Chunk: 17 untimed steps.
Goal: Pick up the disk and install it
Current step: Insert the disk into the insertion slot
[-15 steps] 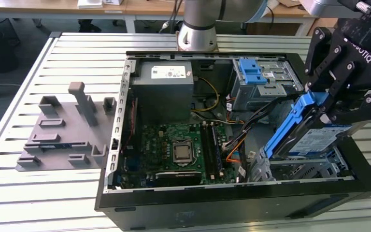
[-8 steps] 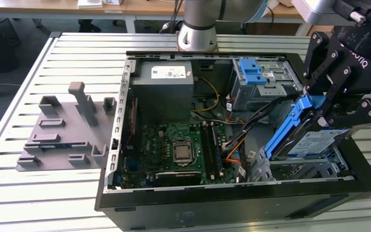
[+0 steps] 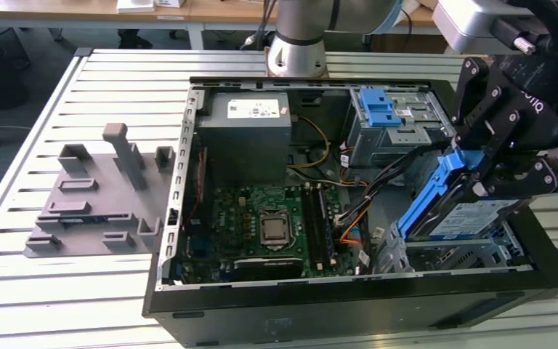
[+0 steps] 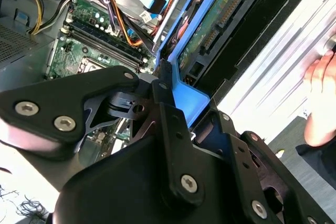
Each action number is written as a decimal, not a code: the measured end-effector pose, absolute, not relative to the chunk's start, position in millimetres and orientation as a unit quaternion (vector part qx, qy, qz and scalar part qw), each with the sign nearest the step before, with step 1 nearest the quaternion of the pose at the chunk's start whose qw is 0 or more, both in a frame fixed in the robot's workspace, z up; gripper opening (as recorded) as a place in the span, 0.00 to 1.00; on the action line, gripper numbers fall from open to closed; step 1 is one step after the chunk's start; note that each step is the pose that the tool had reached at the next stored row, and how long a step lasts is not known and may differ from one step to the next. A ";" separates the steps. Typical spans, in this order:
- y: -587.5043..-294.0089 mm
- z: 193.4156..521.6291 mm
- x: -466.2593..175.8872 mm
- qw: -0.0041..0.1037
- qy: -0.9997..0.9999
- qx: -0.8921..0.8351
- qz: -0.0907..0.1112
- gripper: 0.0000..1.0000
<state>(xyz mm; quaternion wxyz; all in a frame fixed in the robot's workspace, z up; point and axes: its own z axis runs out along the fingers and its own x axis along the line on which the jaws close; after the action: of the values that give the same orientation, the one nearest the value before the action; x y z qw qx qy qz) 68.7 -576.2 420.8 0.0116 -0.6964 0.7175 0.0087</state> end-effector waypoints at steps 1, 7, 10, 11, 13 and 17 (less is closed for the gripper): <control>-576.2 419.8 68.7 0.012 0.718 -0.696 0.009 0.36; -576.3 417.4 68.7 0.012 0.718 -0.696 0.009 0.36; -576.2 417.3 68.7 0.012 0.717 -0.696 0.009 0.36; -576.3 417.3 68.7 0.012 0.718 -0.696 0.009 0.36; -576.2 417.3 68.7 0.012 0.718 -0.696 0.009 0.36; -576.3 416.6 68.7 0.012 0.718 -0.696 0.009 0.36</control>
<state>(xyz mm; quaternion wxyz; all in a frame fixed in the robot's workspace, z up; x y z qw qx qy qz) 68.7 -576.3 416.6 0.0117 -0.6964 0.7175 0.0088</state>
